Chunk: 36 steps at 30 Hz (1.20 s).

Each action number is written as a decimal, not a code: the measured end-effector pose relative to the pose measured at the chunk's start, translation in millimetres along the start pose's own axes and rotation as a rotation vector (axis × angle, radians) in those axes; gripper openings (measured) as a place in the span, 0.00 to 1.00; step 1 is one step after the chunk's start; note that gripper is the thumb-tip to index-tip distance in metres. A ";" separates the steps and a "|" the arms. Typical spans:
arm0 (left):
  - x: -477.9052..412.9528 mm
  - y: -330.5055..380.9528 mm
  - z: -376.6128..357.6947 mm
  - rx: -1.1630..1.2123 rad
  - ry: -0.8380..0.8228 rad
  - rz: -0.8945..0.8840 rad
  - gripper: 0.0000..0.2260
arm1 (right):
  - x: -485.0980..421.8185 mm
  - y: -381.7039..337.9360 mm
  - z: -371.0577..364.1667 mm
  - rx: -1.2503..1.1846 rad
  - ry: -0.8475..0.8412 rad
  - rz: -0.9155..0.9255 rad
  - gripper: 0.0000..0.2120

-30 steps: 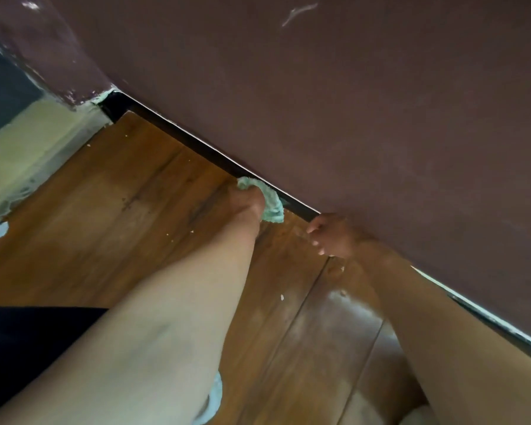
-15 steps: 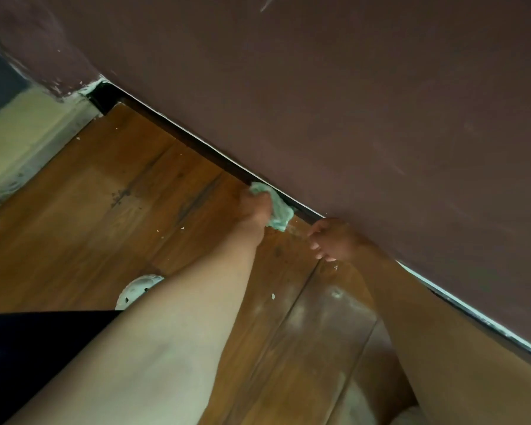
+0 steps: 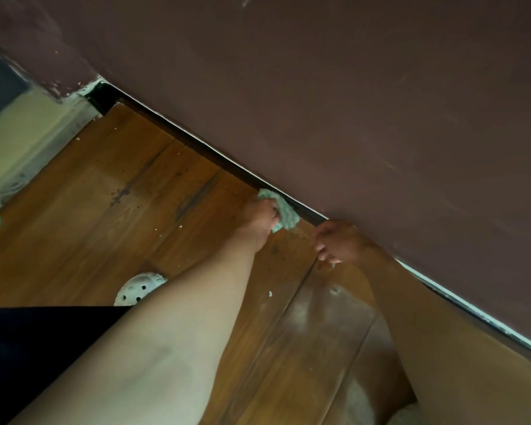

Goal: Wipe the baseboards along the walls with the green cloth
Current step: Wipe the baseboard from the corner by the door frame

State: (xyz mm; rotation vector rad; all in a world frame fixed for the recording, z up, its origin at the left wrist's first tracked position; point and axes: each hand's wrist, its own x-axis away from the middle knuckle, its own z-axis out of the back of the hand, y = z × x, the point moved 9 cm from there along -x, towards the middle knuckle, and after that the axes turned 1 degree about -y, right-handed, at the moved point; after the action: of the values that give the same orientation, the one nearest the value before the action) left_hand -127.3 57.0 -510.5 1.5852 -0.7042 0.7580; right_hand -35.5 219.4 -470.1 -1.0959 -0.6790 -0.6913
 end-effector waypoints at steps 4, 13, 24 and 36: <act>-14.4 24.0 25.9 0.128 0.070 0.004 0.15 | -0.7 2.5 3.4 0.002 -0.006 -0.003 0.08; 31.6 -33.8 -37.3 -0.018 -0.173 0.222 0.05 | -0.8 6.7 3.8 0.050 0.019 0.009 0.08; 19.3 -26.2 -16.2 -0.096 -0.021 0.110 0.18 | 2.7 15.1 17.3 0.125 0.044 -0.014 0.08; -2.2 20.6 9.9 -0.132 0.097 -0.097 0.19 | -6.8 4.8 4.5 0.079 0.023 -0.005 0.08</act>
State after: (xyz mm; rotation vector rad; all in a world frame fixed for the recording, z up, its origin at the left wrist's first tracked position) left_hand -144.0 44.5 -501.0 1.4429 -0.5900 0.6981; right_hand -36.5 226.2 -476.7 -1.0129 -0.6843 -0.6748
